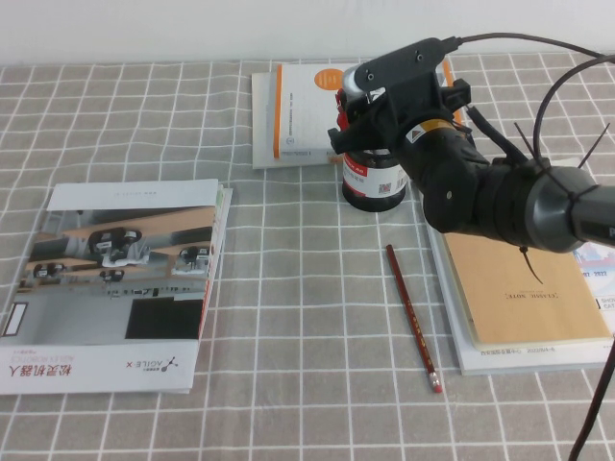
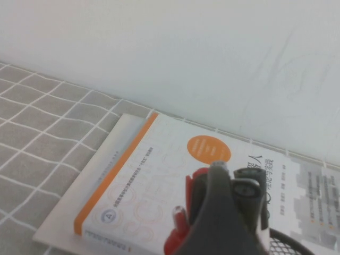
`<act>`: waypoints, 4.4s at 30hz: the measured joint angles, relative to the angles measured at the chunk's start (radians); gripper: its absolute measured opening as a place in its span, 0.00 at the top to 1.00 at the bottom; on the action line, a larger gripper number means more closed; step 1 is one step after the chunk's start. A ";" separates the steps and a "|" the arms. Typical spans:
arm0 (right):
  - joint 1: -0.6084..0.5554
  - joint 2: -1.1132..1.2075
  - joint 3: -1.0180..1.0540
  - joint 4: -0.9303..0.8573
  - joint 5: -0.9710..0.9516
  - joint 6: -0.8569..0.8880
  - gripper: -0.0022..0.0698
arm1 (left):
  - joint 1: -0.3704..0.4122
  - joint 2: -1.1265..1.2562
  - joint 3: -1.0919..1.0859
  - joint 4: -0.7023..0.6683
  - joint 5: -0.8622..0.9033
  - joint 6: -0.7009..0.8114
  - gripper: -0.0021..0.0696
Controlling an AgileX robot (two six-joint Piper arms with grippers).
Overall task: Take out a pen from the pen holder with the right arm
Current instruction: 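Take a marker out of the pen holder and lay it on the table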
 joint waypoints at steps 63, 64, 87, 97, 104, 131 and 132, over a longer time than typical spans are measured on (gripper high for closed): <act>0.000 0.079 -0.081 -0.035 0.054 0.002 0.70 | 0.000 0.000 0.000 0.000 0.000 0.000 0.98; 0.000 0.079 -0.081 -0.035 0.056 0.002 0.71 | 0.000 0.000 0.000 0.000 0.000 0.000 0.98; 0.000 0.079 -0.081 -0.032 0.060 0.000 0.82 | 0.000 0.000 0.000 0.000 0.000 0.000 0.98; 0.000 0.062 -0.081 -0.028 0.083 0.000 0.82 | 0.000 0.000 0.000 0.000 0.000 0.000 0.98; 0.000 0.011 -0.081 -0.026 0.108 -0.001 0.82 | 0.000 0.000 0.000 0.000 0.000 0.000 0.98; 0.000 -0.417 -0.081 0.008 0.515 -0.105 0.82 | 0.000 0.000 0.000 0.000 0.000 0.000 0.98; 0.000 -0.438 -0.081 0.008 0.562 -0.105 0.82 | 0.000 0.000 0.000 0.000 0.000 0.000 0.98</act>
